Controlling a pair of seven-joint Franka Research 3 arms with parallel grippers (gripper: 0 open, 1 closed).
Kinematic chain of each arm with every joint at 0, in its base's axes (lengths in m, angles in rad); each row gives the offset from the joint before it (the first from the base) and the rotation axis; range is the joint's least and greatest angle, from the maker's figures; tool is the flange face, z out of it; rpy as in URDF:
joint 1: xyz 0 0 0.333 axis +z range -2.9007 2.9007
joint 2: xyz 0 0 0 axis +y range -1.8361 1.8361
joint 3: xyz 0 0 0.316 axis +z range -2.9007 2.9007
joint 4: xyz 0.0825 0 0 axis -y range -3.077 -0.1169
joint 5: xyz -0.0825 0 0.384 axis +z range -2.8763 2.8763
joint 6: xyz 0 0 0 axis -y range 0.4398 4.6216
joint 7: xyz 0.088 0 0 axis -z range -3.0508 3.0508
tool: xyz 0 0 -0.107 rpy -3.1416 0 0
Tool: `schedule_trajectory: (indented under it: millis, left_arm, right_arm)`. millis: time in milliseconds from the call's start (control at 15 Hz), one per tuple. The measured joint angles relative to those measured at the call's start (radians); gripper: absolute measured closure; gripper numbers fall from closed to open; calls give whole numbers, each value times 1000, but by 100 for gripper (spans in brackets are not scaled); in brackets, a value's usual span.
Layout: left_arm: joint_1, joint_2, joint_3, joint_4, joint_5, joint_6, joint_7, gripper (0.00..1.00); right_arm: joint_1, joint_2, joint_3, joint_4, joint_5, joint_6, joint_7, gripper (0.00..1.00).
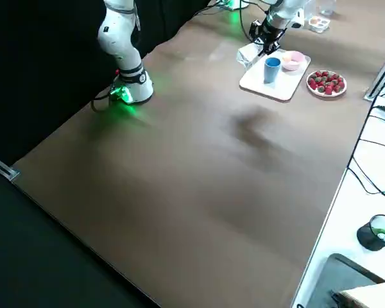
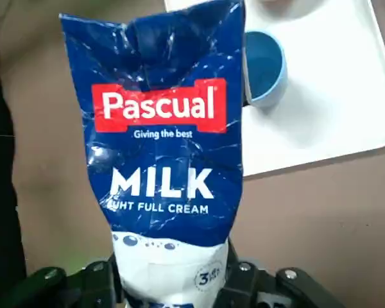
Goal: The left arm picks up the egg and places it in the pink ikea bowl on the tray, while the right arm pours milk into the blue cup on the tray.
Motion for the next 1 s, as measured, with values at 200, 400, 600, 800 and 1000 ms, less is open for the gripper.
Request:
schedule_trajectory:
  millis: [200,400,600,800,1000]
  left_arm:
    - [0,0,0,0,0,0,15,0]
    - [2,0,1,-1,0,0,16,0]
    - [2,0,1,-1,0,0,16,0]
    - [2,0,1,-1,0,0,16,0]
    - [2,0,1,-1,0,0,16,0]
  right_arm:
    - [31,2,0,-5,-39,41,70,47]
    - [52,11,0,-7,-93,68,127,48]
    - [73,25,0,-7,-149,96,175,51]
    - [95,33,1,-7,-196,107,215,54]
    - [106,39,1,-7,-204,107,228,54]
